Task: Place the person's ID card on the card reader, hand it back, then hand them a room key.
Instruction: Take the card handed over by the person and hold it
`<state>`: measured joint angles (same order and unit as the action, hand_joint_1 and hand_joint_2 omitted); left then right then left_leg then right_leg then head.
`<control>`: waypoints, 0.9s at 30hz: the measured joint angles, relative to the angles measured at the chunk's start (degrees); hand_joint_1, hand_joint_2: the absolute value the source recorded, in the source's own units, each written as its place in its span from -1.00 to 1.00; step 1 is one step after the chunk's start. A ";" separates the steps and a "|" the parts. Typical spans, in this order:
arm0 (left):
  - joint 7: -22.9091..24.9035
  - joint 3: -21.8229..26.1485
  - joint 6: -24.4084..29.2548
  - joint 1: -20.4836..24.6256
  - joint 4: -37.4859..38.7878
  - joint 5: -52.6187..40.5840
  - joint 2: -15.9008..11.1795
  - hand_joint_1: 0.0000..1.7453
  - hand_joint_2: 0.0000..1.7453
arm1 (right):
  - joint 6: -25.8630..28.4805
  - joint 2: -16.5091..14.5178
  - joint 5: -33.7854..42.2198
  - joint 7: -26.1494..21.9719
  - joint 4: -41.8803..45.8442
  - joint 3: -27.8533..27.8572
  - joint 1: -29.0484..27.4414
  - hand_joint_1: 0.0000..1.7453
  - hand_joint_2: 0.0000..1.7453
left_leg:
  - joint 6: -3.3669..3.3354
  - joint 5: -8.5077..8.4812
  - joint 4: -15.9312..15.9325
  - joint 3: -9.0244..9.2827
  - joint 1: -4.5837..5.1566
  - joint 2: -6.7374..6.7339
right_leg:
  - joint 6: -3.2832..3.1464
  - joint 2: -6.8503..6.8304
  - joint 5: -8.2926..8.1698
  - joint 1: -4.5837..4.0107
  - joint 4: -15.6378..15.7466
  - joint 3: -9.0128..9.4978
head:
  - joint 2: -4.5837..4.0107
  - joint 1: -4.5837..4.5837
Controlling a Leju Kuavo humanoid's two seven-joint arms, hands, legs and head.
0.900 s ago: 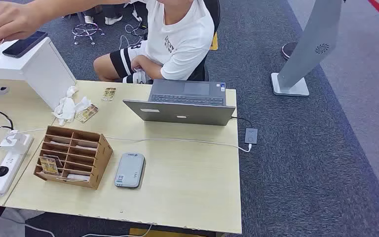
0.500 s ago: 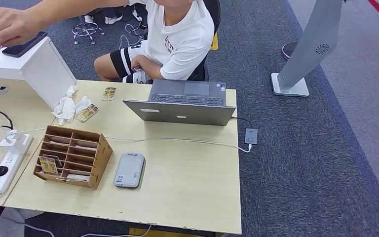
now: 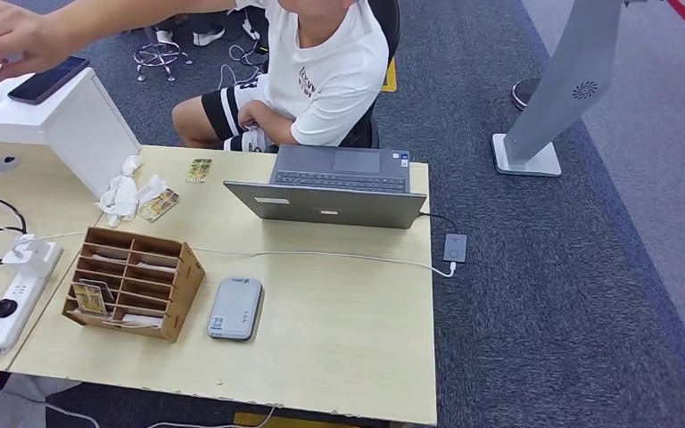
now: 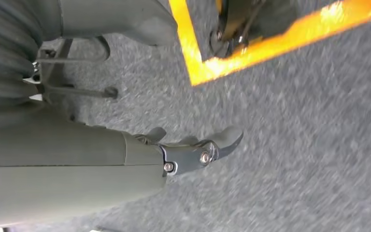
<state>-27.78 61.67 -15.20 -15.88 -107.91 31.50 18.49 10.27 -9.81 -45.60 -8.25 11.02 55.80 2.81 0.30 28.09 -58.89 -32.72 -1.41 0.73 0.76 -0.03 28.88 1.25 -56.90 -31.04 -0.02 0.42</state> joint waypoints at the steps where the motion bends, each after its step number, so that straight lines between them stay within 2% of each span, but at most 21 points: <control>1: -1.63 -1.10 -2.81 0.96 -0.87 -7.81 0.00 -1.00 1.00 | -0.77 -0.15 -0.26 0.21 -0.02 0.01 0.20 -1.00 1.00 | 0.05 -0.04 0.00 0.03 0.00 0.03 | -0.05 -0.03 -0.04 0.00 0.00 -0.02 | -0.01 0.04; 2: -4.35 -1.94 -3.27 2.09 -1.42 -16.70 -0.41 -1.00 1.00 | -1.68 -0.24 -0.70 0.53 -0.02 0.02 0.33 -1.00 1.00 | 0.09 -0.08 0.00 0.06 0.00 0.00 | -0.10 0.00 -0.09 0.00 -0.01 -0.05 | -0.01 0.07; 3: -7.32 -3.32 -0.76 3.06 -1.78 -26.71 -1.58 -1.00 1.00 | -2.71 -0.31 -1.29 0.94 -0.03 0.02 0.38 -1.00 1.00 | 0.12 -0.12 0.00 0.10 -0.01 -0.05 | -0.15 0.05 -0.15 -0.01 -0.03 -0.08 | -0.01 0.10; 4: -9.46 -5.63 4.62 3.84 -1.86 -36.70 -3.43 -1.00 1.00 | -3.68 -0.36 -1.92 1.46 -0.04 -0.01 0.39 -1.00 1.00 | 0.15 -0.17 0.00 0.13 -0.01 -0.08 | -0.20 0.10 -0.18 -0.01 -0.03 -0.13 | -0.01 0.09; 5: -9.92 -9.26 12.24 4.75 -1.65 -46.60 -5.79 -1.00 1.00 | -4.47 -0.39 -2.47 2.07 -0.05 -0.05 0.42 -1.00 1.00 | 0.15 -0.25 -0.01 0.11 -0.02 -0.07 | -0.21 0.09 -0.22 -0.02 -0.05 -0.17 | -0.01 0.05; 6: -8.45 -13.87 20.72 6.04 -1.21 -55.79 -8.56 -1.00 1.00 | -5.04 -0.43 -2.95 2.65 -0.06 -0.10 0.51 -1.00 1.00 | 0.13 -0.34 -0.01 0.06 -0.03 -0.02 | -0.22 0.02 -0.25 -0.02 -0.07 -0.19 | 0.00 0.01; 8: -1.12 -24.42 34.95 9.93 0.56 -71.08 -13.67 -1.00 1.00 | -5.70 -0.51 -3.82 3.58 -0.08 -0.25 0.86 -1.00 1.00 | 0.13 -0.52 -0.01 -0.06 -0.03 0.15 | -0.22 -0.18 -0.31 -0.03 -0.12 -0.16 | 0.00 -0.02; 10: 5.92 -33.83 40.82 13.85 3.23 -80.41 -18.26 -1.00 1.00 | -6.03 -0.57 -4.50 4.09 -0.09 -0.50 1.29 -1.00 1.00 | 0.19 -0.59 0.01 -0.11 -0.03 0.14 | -0.27 -0.19 -0.42 -0.03 -0.17 -0.09 | 0.00 0.05; 13: 9.49 -43.07 42.35 17.45 6.82 -83.32 -23.54 -1.00 1.00 | -6.13 -0.62 -4.94 4.39 -0.09 -0.88 1.39 -1.00 1.00 | 0.22 -0.61 0.02 -0.13 -0.02 -0.27 | -0.32 0.21 -0.62 -0.02 -0.20 -0.14 | 0.00 0.06; 17: 11.34 -49.69 42.58 20.18 10.42 -85.09 -27.79 -1.00 1.00 | -6.45 -0.62 -5.04 4.66 -0.09 -1.36 1.16 -1.00 1.00 | 0.21 -0.60 0.02 -0.18 -0.01 -0.42 | -0.31 0.37 -0.66 -0.01 -0.18 -0.24 | 0.01 0.06; 22: 12.83 -53.59 42.49 22.08 13.00 -87.33 -30.42 -1.00 1.00 | -6.67 -0.62 -5.25 4.87 -0.09 -1.62 1.15 -1.00 1.00 | 0.20 -0.59 0.02 -0.21 -0.01 -0.44 | -0.31 0.38 -0.65 -0.01 -0.16 -0.35 | 0.00 0.05; 24: 15.45 -55.06 41.96 23.90 14.96 -91.57 -31.24 -1.00 1.00 | -6.49 -0.61 -5.83 5.09 -0.09 -1.67 1.16 -1.00 1.00 | 0.19 -0.61 0.02 -0.23 -0.01 -0.41 | -0.31 0.34 -0.64 -0.01 -0.15 -0.44 | 0.01 0.05; 27: 20.27 -58.33 40.71 28.99 19.68 -98.39 -32.04 -1.00 1.00 | -5.91 -0.52 -6.57 5.63 -0.08 -1.86 1.23 -1.00 1.00 | 0.17 -0.67 0.02 -0.28 -0.01 -0.35 | -0.29 0.27 -0.69 -0.02 -0.16 -0.41 | 0.01 0.06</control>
<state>-7.50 3.34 25.51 13.11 -88.23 -66.89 -13.55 4.36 -10.33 -52.17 -2.62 10.94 53.94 4.03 0.47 27.42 -58.88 -33.00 -1.43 0.38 0.48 0.24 28.20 1.24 -57.06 -31.45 -0.01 0.48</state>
